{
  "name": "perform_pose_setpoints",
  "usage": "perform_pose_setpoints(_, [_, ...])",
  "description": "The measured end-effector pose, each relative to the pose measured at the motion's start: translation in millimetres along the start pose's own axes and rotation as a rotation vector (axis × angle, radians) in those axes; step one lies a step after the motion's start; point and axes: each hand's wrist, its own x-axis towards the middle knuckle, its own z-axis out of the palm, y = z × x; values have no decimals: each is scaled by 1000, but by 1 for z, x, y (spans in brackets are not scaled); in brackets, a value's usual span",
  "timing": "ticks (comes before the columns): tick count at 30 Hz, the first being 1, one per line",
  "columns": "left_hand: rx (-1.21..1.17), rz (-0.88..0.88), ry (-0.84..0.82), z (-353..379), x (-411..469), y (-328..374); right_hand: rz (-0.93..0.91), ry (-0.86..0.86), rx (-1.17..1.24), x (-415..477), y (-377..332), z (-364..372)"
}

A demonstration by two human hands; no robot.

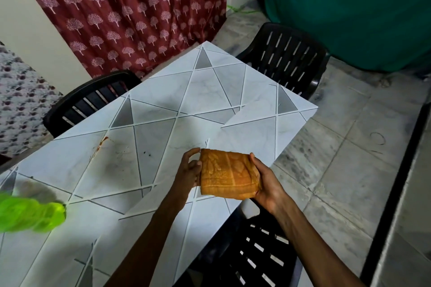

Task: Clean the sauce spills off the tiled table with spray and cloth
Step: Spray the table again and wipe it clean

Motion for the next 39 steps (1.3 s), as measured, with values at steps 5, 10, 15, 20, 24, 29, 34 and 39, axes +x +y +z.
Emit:
perform_pose_setpoints(5, [160,1,-227,-9,9,11,43,71,26,8,-6,-2])
perform_pose_setpoints(10, [337,56,-217,-24,14,9,60,26,10,11,-8,-3])
perform_pose_setpoints(15, [417,224,-71,-27,14,3,49,-74,-130,9,-9,3])
perform_pose_setpoints(20, [320,240,-22,-25,6,9,-42,-101,-282,10,-4,5])
perform_pose_setpoints(24, [264,259,-34,-26,-2,15,-121,-83,-364,9,-1,6])
perform_pose_setpoints(29, [189,234,-92,-33,-7,20,-155,-155,-395,4,1,8])
perform_pose_setpoints(34, [157,167,-124,-34,-12,24,-194,-214,-438,-5,-4,15])
perform_pose_setpoints(39, [187,139,-6,-31,-16,29,-147,-235,-437,-8,-1,22])
